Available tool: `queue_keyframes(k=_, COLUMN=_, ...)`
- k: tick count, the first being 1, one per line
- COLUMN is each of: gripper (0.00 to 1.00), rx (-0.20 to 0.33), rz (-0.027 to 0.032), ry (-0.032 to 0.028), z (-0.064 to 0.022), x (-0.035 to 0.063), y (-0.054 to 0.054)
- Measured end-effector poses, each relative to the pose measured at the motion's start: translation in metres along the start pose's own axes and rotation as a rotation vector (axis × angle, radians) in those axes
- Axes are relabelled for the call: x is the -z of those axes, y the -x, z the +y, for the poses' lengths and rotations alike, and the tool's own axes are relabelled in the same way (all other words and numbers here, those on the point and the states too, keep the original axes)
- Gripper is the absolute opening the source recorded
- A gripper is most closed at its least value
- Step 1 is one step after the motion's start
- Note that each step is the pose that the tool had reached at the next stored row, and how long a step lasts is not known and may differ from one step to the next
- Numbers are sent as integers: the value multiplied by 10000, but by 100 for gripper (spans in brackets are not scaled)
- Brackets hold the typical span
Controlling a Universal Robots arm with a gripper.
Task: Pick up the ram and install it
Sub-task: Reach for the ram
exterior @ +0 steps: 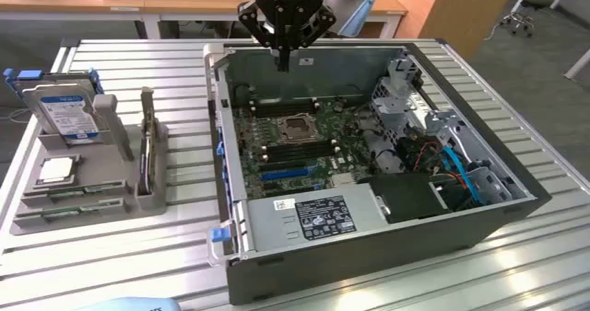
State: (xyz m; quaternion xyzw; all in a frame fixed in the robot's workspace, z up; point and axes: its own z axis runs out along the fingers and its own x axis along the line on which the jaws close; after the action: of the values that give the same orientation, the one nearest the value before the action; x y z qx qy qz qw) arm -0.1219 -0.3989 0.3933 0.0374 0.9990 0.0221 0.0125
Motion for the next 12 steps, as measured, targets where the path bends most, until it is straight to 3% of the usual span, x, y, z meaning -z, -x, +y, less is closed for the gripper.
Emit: queue_keyframes(k=12, gripper=10, rx=1, rz=0, ry=1, z=0, x=0, y=-1)
